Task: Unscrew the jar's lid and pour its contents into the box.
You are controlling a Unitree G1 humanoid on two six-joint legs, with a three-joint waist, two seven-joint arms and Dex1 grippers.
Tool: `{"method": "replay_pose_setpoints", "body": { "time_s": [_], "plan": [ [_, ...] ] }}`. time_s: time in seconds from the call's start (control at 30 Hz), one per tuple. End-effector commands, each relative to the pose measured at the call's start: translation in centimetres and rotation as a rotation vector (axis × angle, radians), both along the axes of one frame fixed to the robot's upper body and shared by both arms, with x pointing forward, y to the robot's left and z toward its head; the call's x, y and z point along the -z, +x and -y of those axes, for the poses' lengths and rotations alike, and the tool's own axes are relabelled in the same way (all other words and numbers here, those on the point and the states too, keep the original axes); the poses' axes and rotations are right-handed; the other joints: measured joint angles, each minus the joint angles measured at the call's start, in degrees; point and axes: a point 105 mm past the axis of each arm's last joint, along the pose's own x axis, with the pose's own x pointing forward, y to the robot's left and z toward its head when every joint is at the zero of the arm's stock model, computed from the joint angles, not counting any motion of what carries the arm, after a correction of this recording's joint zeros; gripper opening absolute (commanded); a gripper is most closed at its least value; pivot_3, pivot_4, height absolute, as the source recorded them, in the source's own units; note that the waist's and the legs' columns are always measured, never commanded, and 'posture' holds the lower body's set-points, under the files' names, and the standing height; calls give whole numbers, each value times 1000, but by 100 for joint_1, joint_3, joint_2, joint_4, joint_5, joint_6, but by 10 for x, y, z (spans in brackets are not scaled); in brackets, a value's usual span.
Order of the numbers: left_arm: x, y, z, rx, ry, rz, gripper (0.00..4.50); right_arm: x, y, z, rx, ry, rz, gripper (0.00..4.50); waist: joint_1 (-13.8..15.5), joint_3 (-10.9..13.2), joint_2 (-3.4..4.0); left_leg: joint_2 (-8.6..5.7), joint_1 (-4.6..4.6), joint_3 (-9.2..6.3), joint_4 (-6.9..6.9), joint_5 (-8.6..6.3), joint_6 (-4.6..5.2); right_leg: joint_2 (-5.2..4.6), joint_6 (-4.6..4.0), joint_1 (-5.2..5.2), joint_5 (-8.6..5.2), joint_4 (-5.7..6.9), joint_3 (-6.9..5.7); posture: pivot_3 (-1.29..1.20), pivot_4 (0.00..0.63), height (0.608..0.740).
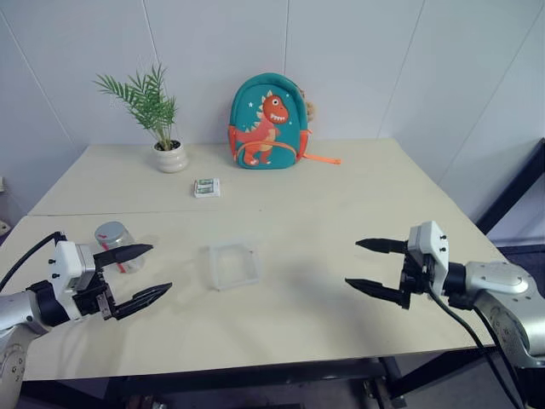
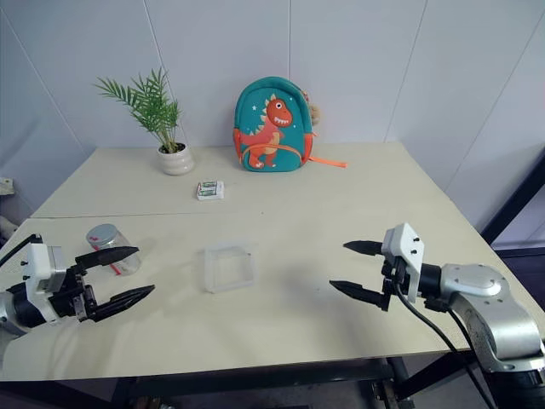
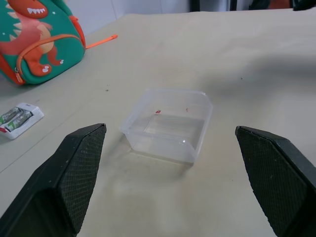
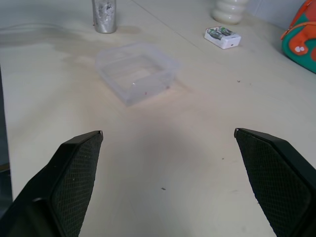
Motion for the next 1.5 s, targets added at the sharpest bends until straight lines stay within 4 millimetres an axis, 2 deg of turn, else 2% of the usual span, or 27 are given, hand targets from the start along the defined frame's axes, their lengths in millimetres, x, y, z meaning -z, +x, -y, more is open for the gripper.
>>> {"method": "replay_pose_setpoints", "body": {
  "time_s": [0.03, 0.23, 0.3, 0.37, 0.4, 0.47, 0.57, 0.63, 0.73, 0.77, 0.87, 1.0, 1.3, 1.5],
  "plan": [
    [-8, -3, 1, -15, 11, 39, 4479, -12, -6, -9, -49, 6, 75, 4500, 1, 0, 0, 0, 1, 0, 1, 0, 0, 1, 5, 0, 3, 0, 0, 0, 150, 740],
    [-3, -12, -2, -113, -18, 43, 4479, -9, -1, -22, -103, 38, 66, 4500, -25, -1, -4, 1, 6, 14, 4, 1, 2, 2, -6, 1, -1, -1, 15, 0, 150, 740],
    [-1, -19, -15, -236, -60, 82, 4479, -14, 3, -33, -144, 64, 78, 4500, -60, -1, -4, 2, 6, 20, 5, 0, 4, 2, 1, -2, 3, -1, 20, 0, 150, 740],
    [-3, -23, -35, -444, -153, 142, 4479, -24, 8, -50, -209, 102, 96, 4500, -132, -1, -6, 5, 9, 23, 5, -1, 6, 2, 12, -1, 10, 2, 21, 0, 150, 740],
    [-4, -25, -42, -520, -198, 164, 4479, -28, 10, -57, -241, 111, 105, 4500, -141, 0, -9, 7, 11, 25, 8, -1, 6, 3, 45, -1, 31, 4, 22, 0, 150, 740],
    [0, -28, -49, -622, -258, 182, 4479, -36, 12, -71, -297, 121, 124, 4500, -132, -2, -16, 13, 12, 19, 19, 0, 7, 12, 52, -1, 40, 14, 21, 0, 150, 740],
    [14, -26, -64, -776, -293, 185, 4479, -49, 14, -92, -375, 138, 147, 4500, -134, -3, -17, 14, 11, 19, 40, 0, 7, 16, 45, 3, 43, 18, 23, 0, 150, 740],
    [21, -18, -75, -878, -254, 199, 4479, -57, 16, -103, -407, 142, 165, 4500, -126, -6, -23, 14, 6, 17, 55, 1, 8, 18, 35, 5, 46, 17, 22, 0, 150, 740],
    [30, -3, -87, -975, -290, 216, 4479, -64, 15, -117, -435, 152, 175, 4500, -104, -9, -26, 13, -1, 18, 73, 2, 11, 17, 5, 8, 39, 11, 22, 0, 150, 740],
    [35, 3, -87, -983, -294, 211, 4479, -67, 14, -121, -443, 162, 182, 4500, -105, -13, -34, 13, -2, 20, 75, 3, 12, 16, -31, 11, 27, 3, 22, 0, 150, 740],
    [43, 19, -87, -980, -314, 182, 4479, -73, 10, -128, -452, 182, 206, 4500, -108, -29, -60, 14, -4, 24, 75, 3, 13, 14, -29, 11, 32, 2, 23, 0, 150, 740],
    [50, 43, -86, -934, -317, 149, 4479, -80, 13, -129, -423, 195, 249, 4500, -106, -30, -61, 17, -6, 23, 72, 2, 13, 15, 34, 6, 68, 6, 18, 0, 150, 740],
    [39, 73, -96, -878, -288, 162, 4479, -79, 8, -128, -385, 223, 266, 4500, -119, -31, -62, 23, -4, 19, 41, -4, 4, 17, 46, -10, 74, 19, 9, 0, 150, 740],
    [37, 97, -89, -783, -258, 118, 4479, -79, 3, -130, -371, 243, 274, 4500, -102, -31, -63, 23, -7, 19, 38, -6, 2, 17, 46, -10, 74, 14, 5, 0, 150, 740]
  ]
}}
